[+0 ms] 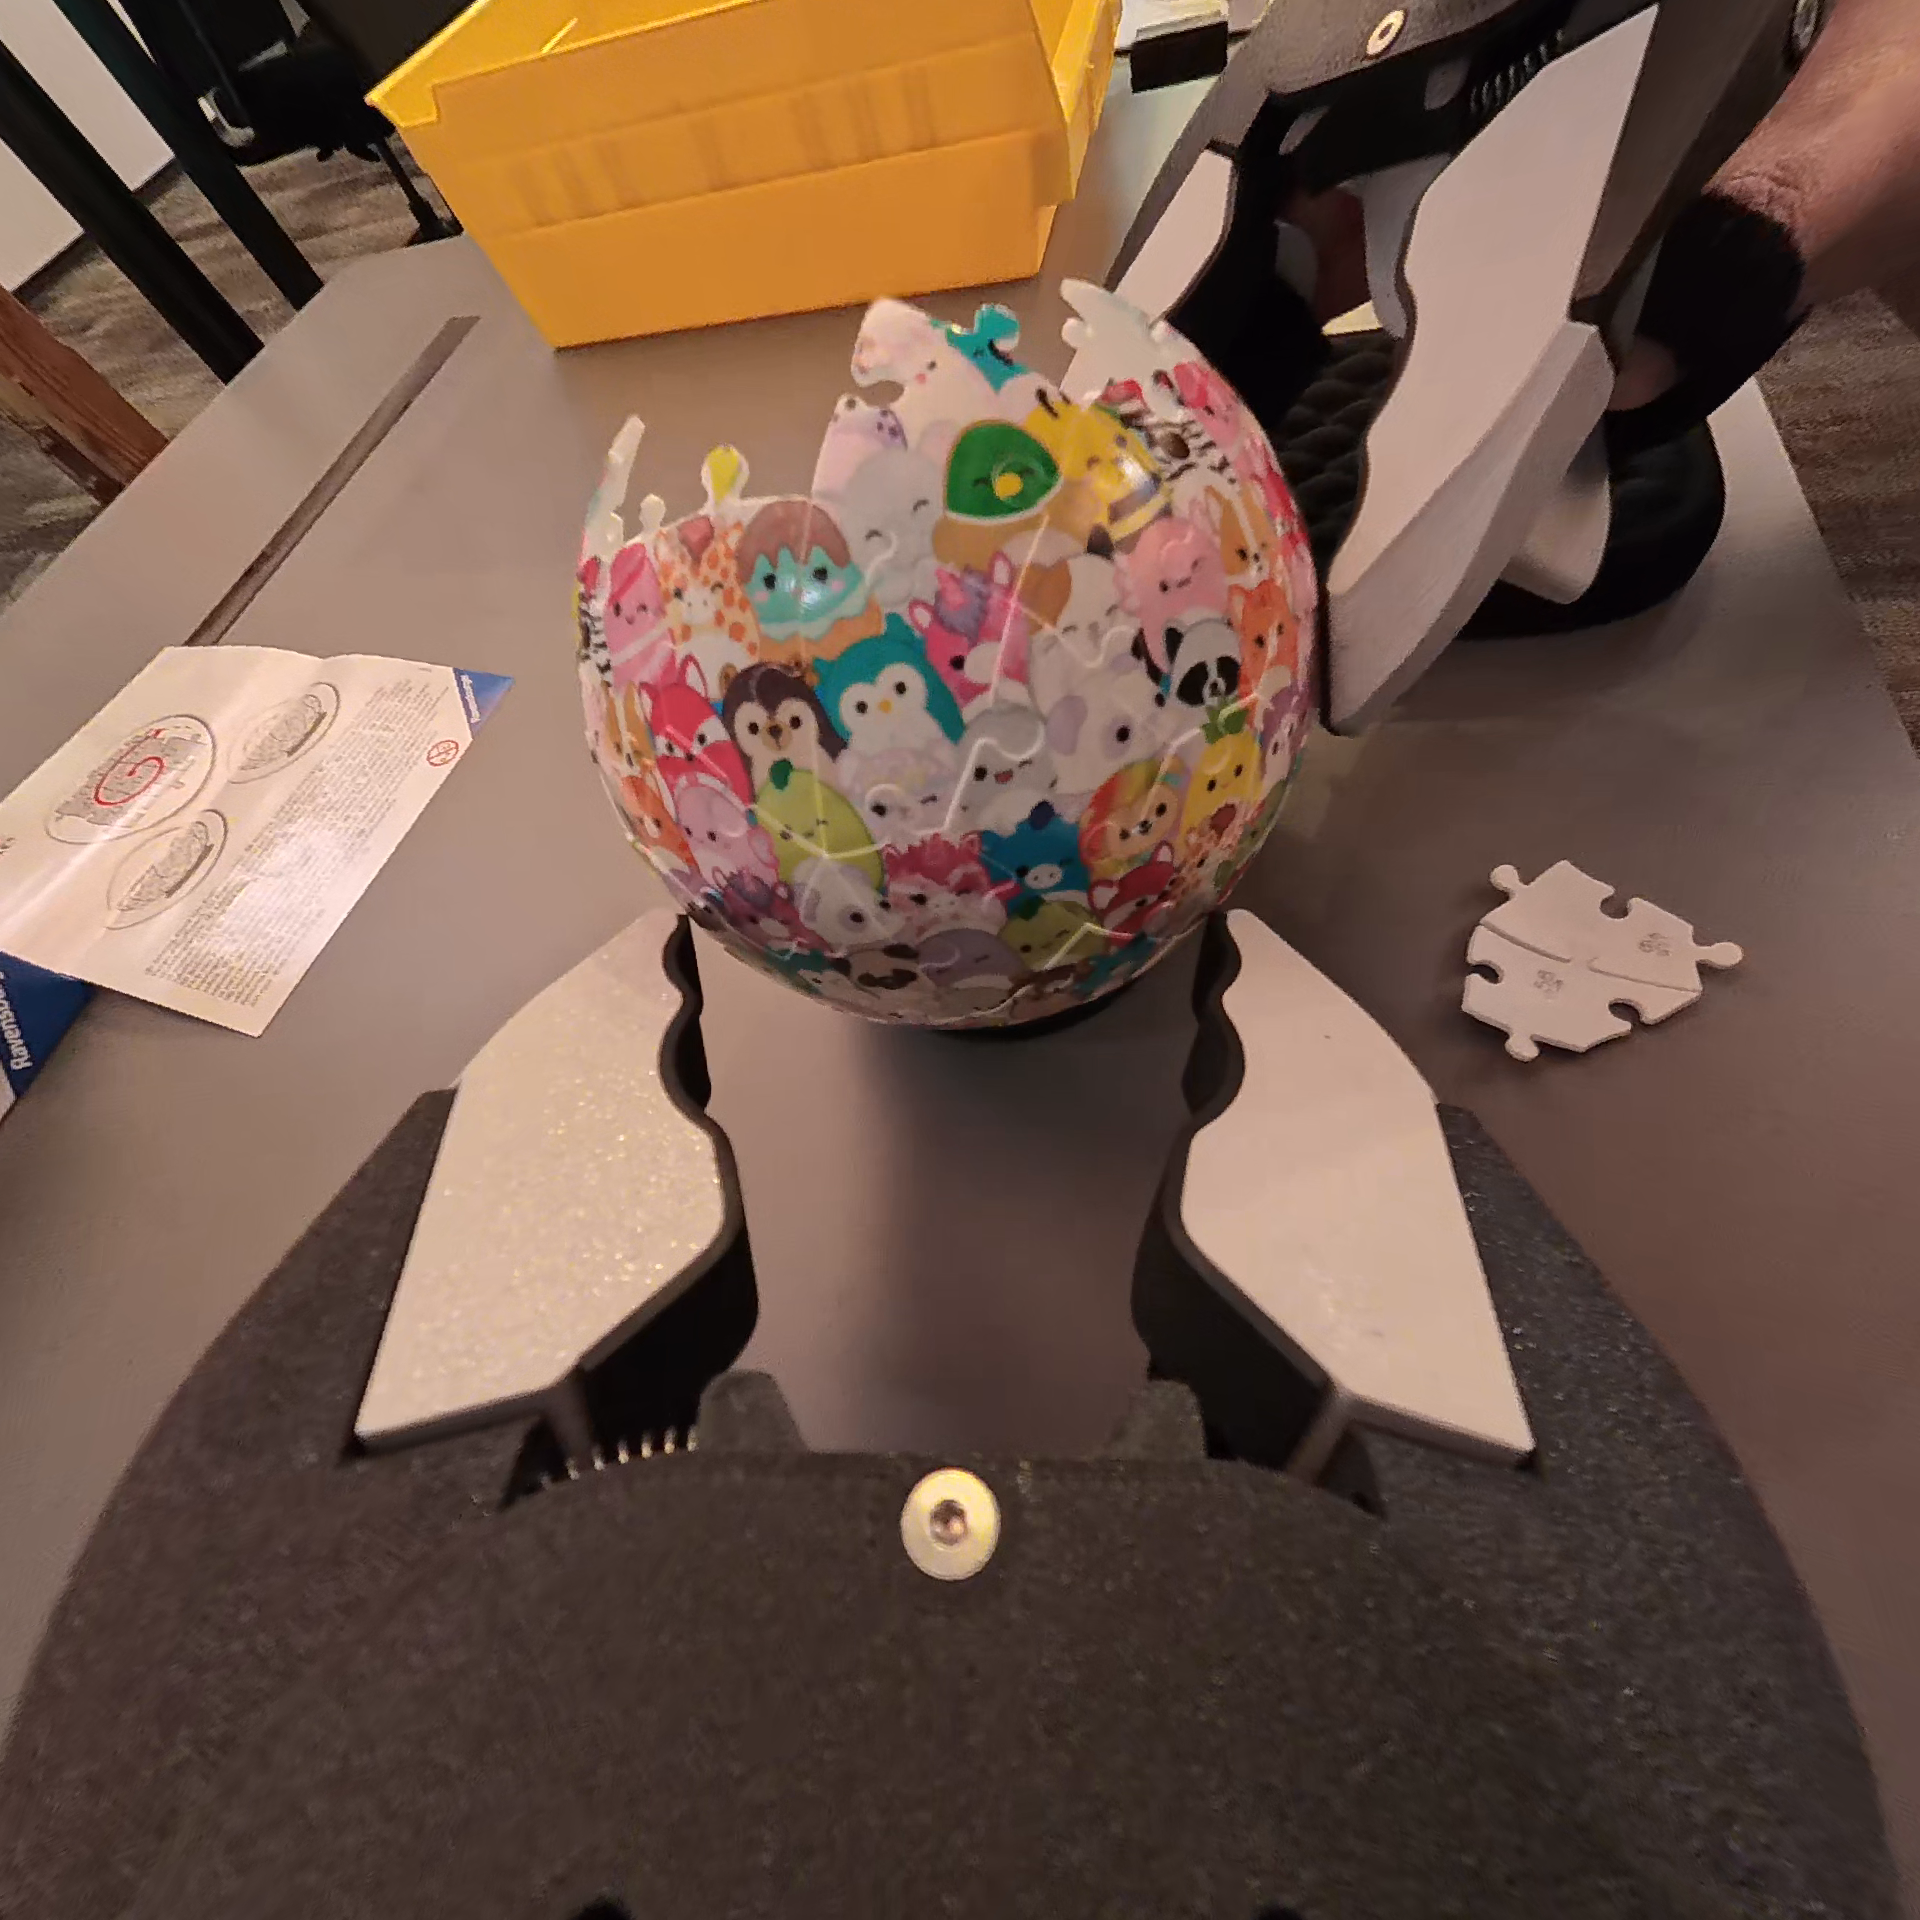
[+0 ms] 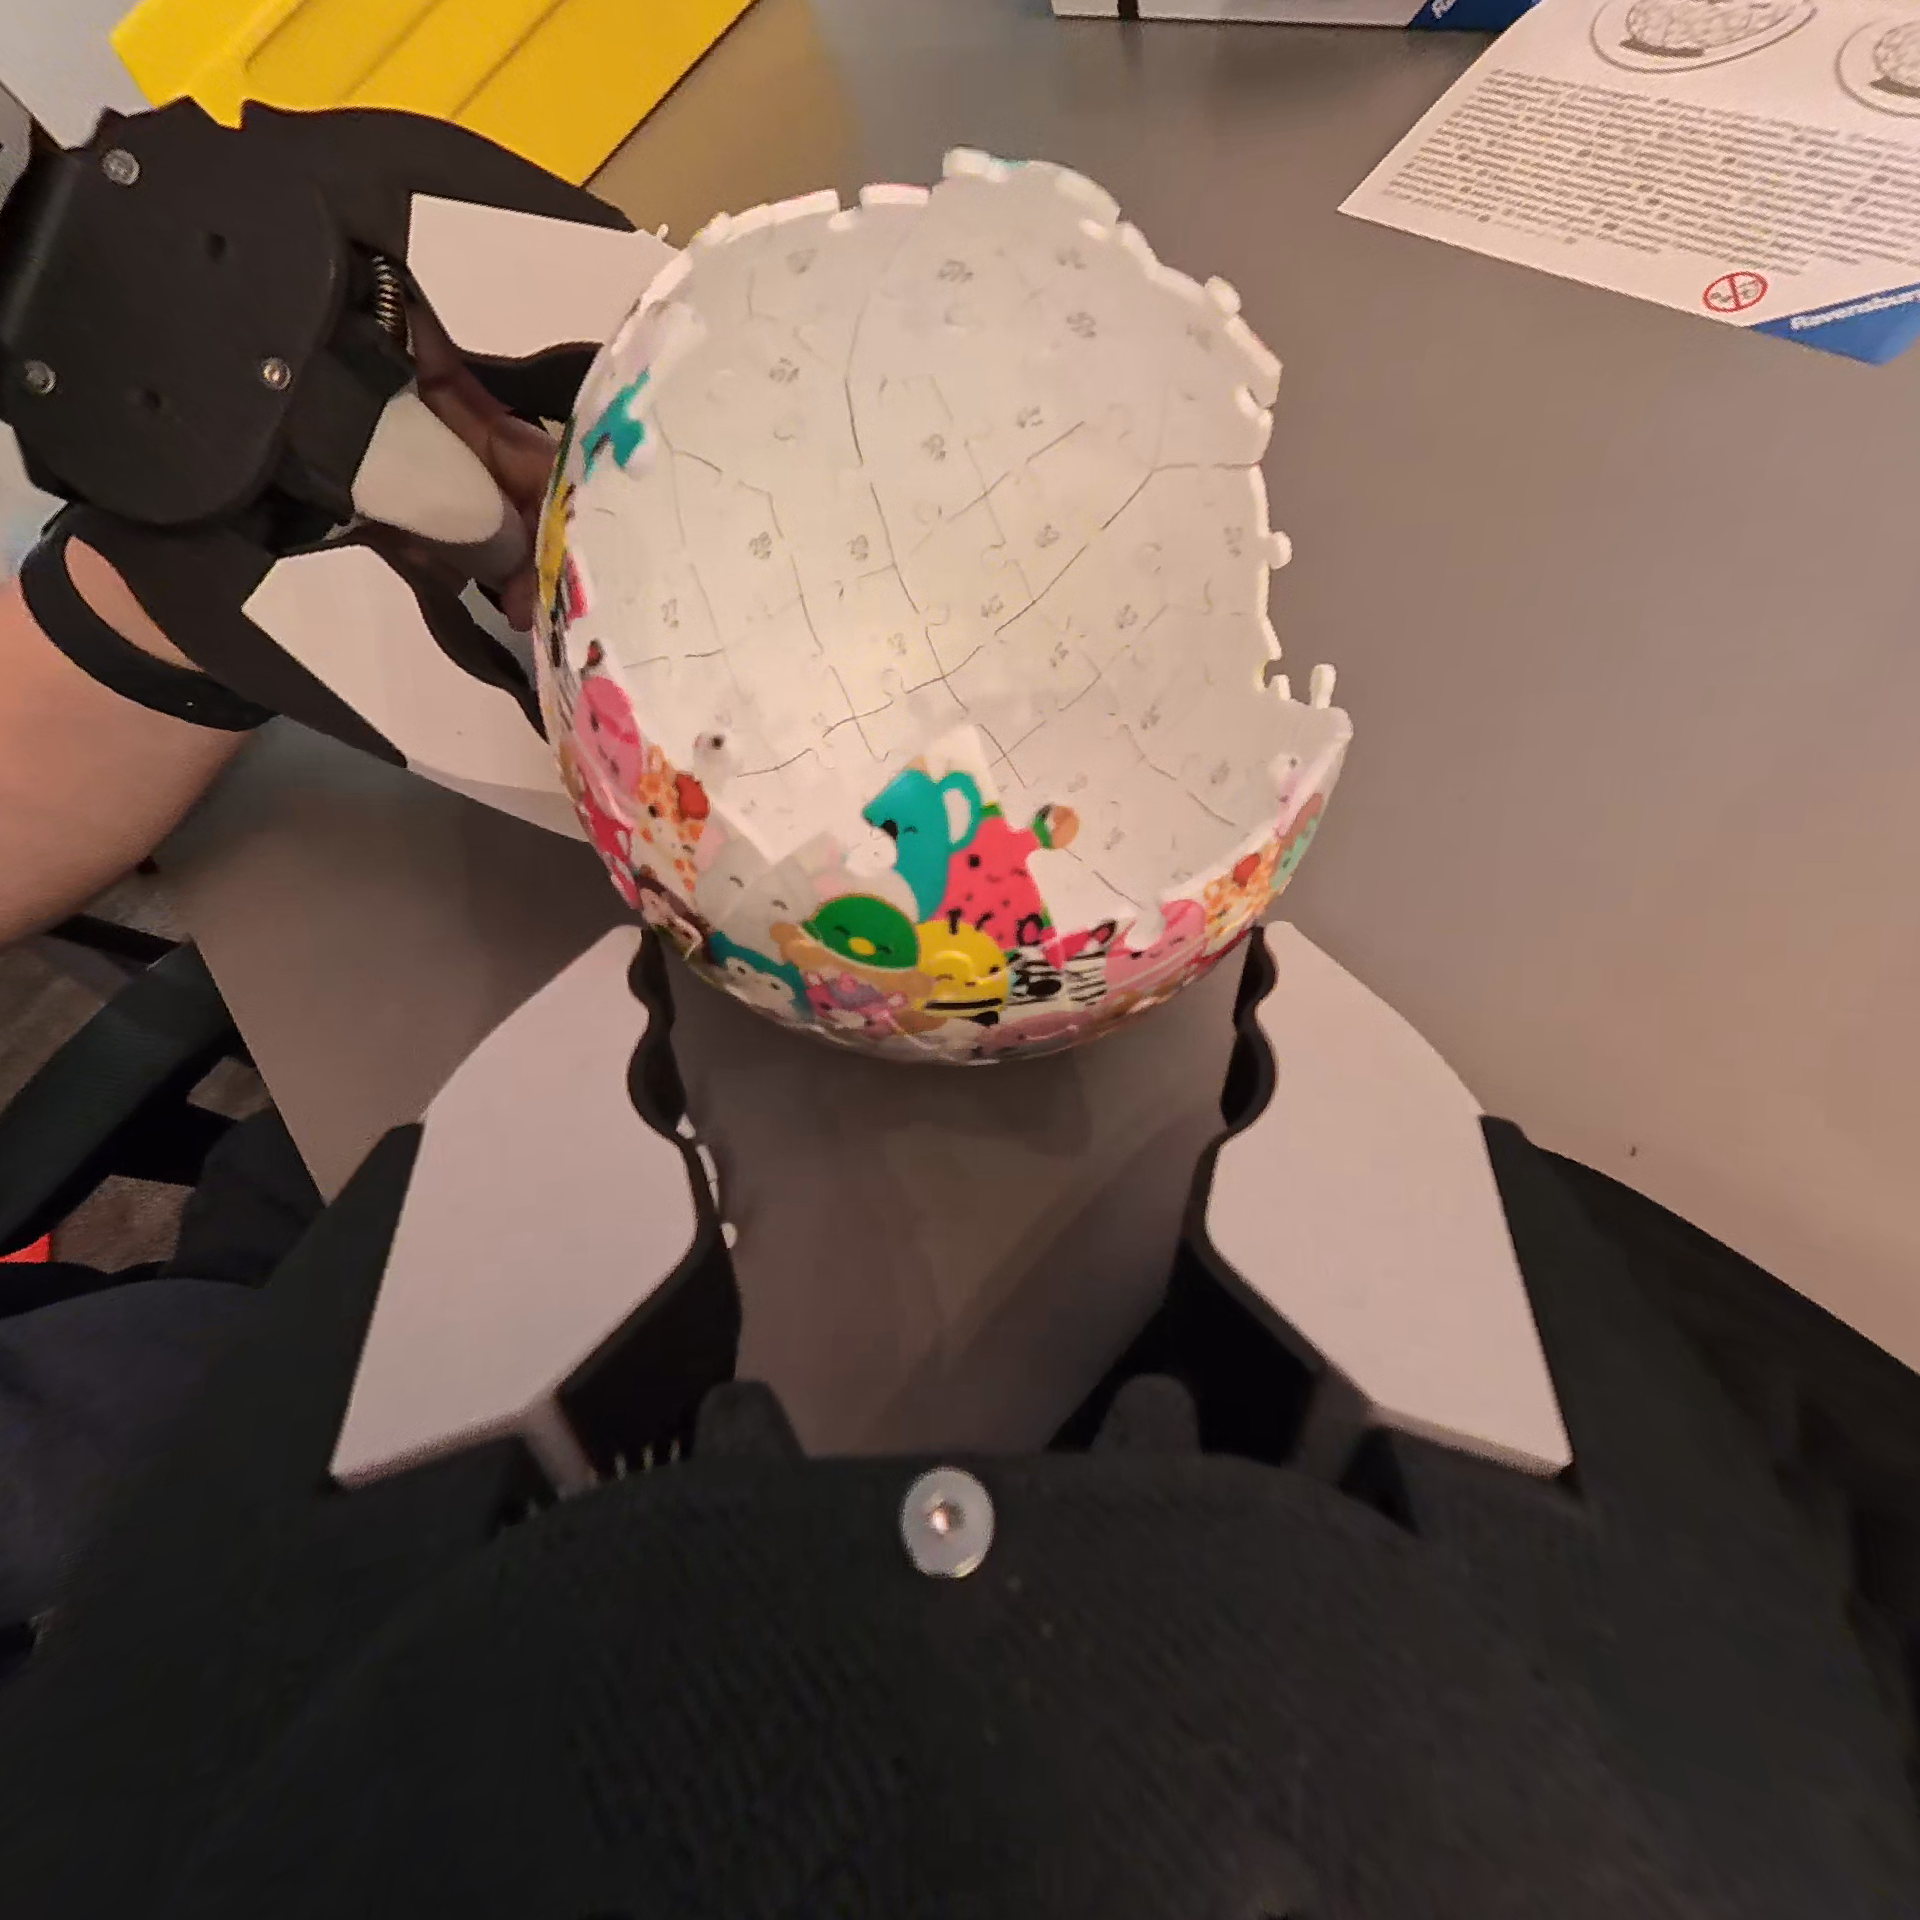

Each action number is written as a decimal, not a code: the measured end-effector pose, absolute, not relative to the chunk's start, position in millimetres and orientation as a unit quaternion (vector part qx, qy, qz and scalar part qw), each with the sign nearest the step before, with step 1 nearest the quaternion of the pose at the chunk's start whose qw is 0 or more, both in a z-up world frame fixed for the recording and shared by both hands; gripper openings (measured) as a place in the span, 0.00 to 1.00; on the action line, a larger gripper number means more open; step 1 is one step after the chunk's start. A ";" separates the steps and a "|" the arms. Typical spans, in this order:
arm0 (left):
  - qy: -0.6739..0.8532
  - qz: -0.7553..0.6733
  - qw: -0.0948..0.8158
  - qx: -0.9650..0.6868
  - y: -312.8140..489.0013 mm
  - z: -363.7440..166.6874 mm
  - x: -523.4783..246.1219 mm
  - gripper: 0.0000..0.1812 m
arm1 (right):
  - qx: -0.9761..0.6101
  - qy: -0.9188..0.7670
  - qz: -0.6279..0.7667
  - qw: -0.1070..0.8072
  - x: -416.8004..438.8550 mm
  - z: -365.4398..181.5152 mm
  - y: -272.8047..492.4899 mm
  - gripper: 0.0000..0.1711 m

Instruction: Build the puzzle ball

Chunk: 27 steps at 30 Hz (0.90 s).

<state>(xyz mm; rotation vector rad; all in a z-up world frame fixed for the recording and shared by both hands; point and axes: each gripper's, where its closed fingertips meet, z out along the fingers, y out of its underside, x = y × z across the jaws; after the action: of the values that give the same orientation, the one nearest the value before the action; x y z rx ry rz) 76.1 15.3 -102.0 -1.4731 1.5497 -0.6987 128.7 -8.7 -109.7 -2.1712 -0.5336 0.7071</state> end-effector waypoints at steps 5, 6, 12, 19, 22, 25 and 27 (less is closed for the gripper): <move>0.635 -0.281 0.446 -0.564 18.3 -105.2 73.8 0.53 | -0.840 -0.257 0.228 0.420 137.6 -113.5 -12.3 0.61; 0.644 -0.269 0.451 -0.556 20.7 -107.5 72.9 0.53 | -0.833 -0.265 0.211 0.437 140.7 -112.4 -11.5 0.61; 0.655 -0.271 0.469 -0.527 23.0 -111.7 79.0 0.52 | -0.818 -0.288 0.193 0.459 140.2 -110.3 -13.5 0.60; 0.645 -0.290 0.465 -0.533 21.3 -108.9 82.3 0.52 | -0.819 -0.254 0.231 0.459 137.9 -105.3 -10.1 0.55; 0.638 -0.298 0.455 -0.545 20.7 -107.8 82.4 0.52 | -0.822 -0.235 0.250 0.454 138.2 -104.0 -9.5 0.55; 0.634 -0.303 0.447 -0.554 18.6 -106.8 81.4 0.52 | -0.827 -0.219 0.266 0.445 136.2 -103.5 -10.8 0.55; 0.634 -0.306 0.439 -0.558 16.5 -105.6 80.3 0.52 | -0.831 -0.211 0.277 0.434 134.7 -103.8 -12.8 0.56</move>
<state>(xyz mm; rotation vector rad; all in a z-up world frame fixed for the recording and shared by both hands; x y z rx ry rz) 80.3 16.5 -105.6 -1.3856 1.5754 -0.7605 134.7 -12.8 -103.8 -2.0703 -0.5253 0.6903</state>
